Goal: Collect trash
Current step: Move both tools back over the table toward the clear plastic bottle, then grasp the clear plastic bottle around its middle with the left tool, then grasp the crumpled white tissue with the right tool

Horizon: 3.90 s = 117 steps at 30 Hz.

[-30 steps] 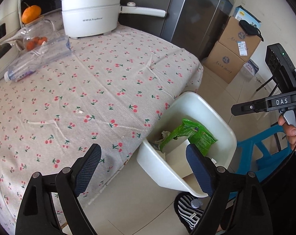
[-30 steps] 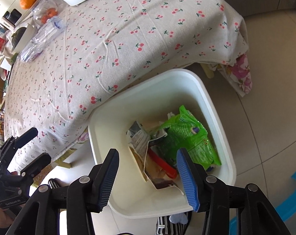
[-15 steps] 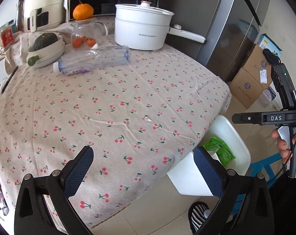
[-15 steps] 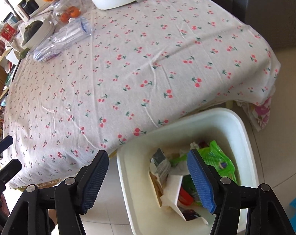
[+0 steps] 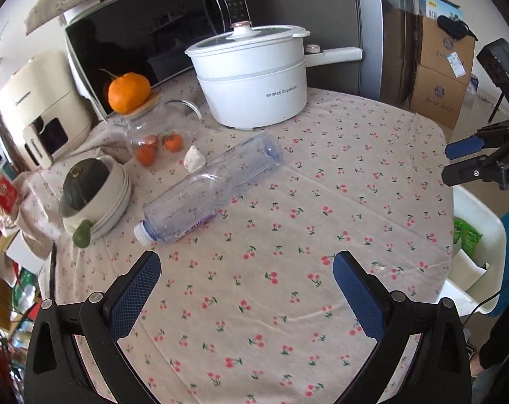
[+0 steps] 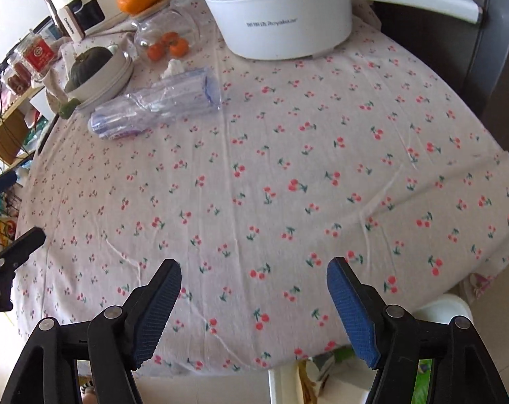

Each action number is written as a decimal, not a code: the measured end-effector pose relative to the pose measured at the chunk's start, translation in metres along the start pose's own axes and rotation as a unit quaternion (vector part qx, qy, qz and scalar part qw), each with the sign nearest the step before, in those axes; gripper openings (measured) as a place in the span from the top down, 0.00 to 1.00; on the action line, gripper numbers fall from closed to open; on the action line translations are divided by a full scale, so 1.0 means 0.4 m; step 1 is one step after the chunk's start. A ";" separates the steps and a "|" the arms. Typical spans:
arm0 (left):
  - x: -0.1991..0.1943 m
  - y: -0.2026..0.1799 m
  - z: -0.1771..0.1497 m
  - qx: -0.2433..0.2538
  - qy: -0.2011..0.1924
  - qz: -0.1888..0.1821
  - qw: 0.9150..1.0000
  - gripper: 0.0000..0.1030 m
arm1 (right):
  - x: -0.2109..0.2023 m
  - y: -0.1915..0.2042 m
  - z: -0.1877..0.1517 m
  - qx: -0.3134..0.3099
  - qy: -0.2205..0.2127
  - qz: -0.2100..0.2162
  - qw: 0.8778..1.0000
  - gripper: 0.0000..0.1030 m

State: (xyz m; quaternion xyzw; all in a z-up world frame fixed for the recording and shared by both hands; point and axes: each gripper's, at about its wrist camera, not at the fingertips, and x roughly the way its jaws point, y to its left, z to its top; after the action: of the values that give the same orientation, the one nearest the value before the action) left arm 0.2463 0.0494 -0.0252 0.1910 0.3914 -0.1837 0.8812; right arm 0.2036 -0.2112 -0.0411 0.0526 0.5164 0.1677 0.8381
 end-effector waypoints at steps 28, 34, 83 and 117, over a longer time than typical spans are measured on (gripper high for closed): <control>0.402 0.066 0.189 0.097 0.186 -0.046 0.977 0.16 | 0.003 -0.115 0.066 0.026 -0.010 -0.014 1.000 0.25; 0.365 0.027 0.115 0.039 0.265 -0.072 0.961 0.32 | -0.027 -0.118 0.062 0.037 -0.022 -0.014 0.999 0.25; -0.227 0.266 -0.392 -0.437 0.030 -0.009 0.899 0.34 | 0.471 0.321 0.326 -0.089 -0.061 -0.055 0.993 0.28; -0.223 0.210 -0.356 -0.422 0.033 -0.034 0.905 0.34 | 0.473 0.388 0.374 -0.134 -0.071 -0.062 0.987 0.73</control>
State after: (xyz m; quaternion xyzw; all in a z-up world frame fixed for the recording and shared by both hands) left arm 0.1422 0.2056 -0.0296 -0.2063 0.4676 -0.0242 0.8592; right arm 0.3781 0.0105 -0.0920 -0.0803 0.4307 0.1792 0.8809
